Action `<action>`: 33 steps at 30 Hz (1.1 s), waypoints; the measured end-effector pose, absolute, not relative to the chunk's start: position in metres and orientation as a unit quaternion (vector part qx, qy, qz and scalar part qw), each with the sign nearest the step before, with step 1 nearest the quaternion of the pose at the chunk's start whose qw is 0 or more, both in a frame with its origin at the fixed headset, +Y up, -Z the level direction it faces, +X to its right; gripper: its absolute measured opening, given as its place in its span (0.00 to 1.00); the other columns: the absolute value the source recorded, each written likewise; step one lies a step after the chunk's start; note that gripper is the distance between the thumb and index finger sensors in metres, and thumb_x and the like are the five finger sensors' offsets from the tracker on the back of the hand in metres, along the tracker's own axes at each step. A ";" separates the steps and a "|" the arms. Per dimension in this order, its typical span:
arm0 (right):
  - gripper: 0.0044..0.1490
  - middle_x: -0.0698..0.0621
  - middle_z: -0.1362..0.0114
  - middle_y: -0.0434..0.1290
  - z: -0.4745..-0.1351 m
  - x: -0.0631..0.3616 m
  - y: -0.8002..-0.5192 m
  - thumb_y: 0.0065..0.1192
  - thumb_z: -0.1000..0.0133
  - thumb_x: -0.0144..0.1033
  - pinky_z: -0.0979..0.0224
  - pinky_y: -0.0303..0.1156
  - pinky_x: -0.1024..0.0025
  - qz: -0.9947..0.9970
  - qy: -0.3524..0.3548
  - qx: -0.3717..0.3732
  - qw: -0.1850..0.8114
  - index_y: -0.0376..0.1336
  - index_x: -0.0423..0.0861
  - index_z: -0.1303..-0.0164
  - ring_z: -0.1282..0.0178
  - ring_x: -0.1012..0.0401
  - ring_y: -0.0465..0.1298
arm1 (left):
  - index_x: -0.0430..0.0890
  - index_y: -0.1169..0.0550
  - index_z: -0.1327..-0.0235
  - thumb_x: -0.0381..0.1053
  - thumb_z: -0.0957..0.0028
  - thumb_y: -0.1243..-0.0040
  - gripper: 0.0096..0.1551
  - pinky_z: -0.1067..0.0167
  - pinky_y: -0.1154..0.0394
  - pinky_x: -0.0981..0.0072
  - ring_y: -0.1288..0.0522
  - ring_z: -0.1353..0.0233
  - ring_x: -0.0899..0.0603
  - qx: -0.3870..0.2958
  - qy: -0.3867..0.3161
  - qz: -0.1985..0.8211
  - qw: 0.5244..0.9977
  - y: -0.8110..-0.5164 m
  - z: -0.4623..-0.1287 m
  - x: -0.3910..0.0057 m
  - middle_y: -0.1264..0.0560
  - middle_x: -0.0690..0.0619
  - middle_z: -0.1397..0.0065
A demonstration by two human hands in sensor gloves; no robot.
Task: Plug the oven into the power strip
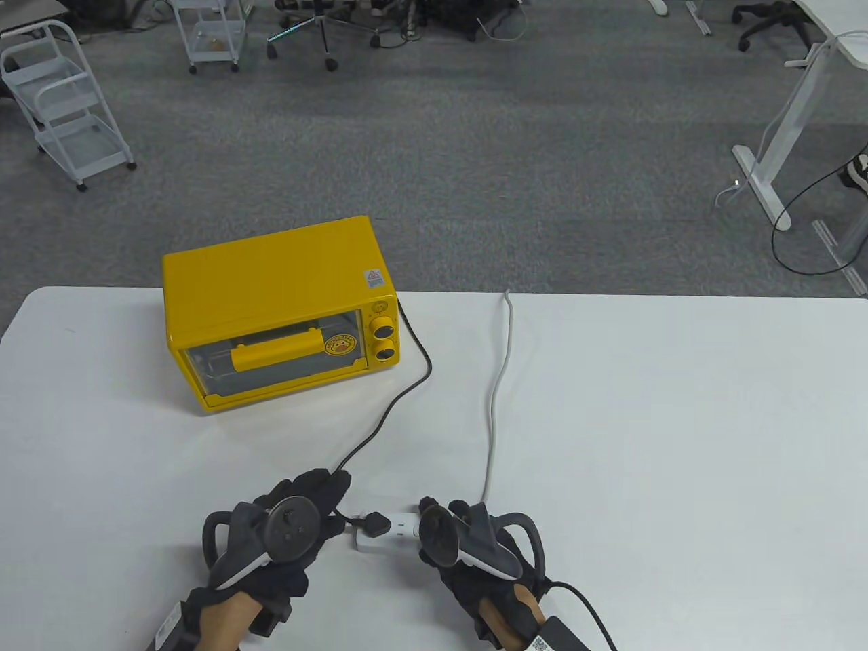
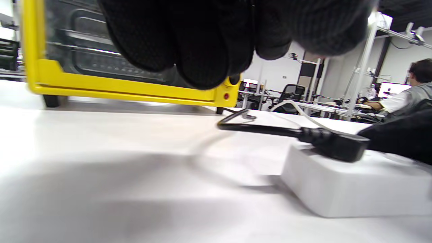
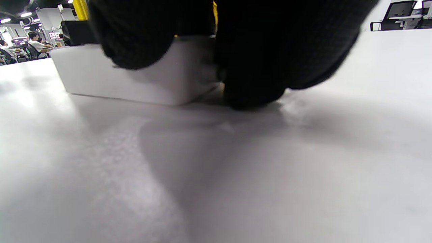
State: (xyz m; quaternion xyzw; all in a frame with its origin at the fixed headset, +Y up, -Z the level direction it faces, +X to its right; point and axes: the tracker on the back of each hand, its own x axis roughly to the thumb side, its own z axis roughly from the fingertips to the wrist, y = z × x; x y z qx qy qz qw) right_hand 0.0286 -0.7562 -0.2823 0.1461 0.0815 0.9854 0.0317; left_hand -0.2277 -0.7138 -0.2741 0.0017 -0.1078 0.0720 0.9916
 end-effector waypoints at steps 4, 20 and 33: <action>0.45 0.40 0.29 0.71 -0.283 0.029 -0.756 0.63 0.50 0.51 0.40 0.80 0.60 0.985 0.085 0.146 0.032 0.57 0.53 0.20 0.45 0.55 0.82 | 0.63 0.32 0.20 0.66 0.55 0.46 0.43 0.30 0.27 0.43 0.28 0.20 0.42 -0.010 -0.077 0.076 0.994 -0.721 -0.266 -0.252 0.36 0.56 0.11; 0.46 0.41 0.24 0.69 -0.277 0.033 -0.755 0.59 0.48 0.55 0.34 0.76 0.52 0.985 0.069 0.160 -0.006 0.53 0.53 0.18 0.38 0.51 0.79 | 0.61 0.47 0.14 0.73 0.62 0.52 0.56 0.22 0.49 0.25 0.54 0.09 0.31 -0.102 -0.002 0.082 0.991 -0.755 -0.276 -0.304 0.54 0.50 0.05; 0.48 0.40 0.20 0.66 -0.269 0.065 -0.730 0.58 0.48 0.57 0.32 0.74 0.49 0.989 0.035 0.140 0.027 0.53 0.49 0.17 0.34 0.49 0.78 | 0.62 0.47 0.14 0.73 0.62 0.53 0.56 0.22 0.49 0.25 0.55 0.09 0.32 -0.098 -0.030 0.064 0.993 -0.751 -0.277 -0.291 0.55 0.51 0.05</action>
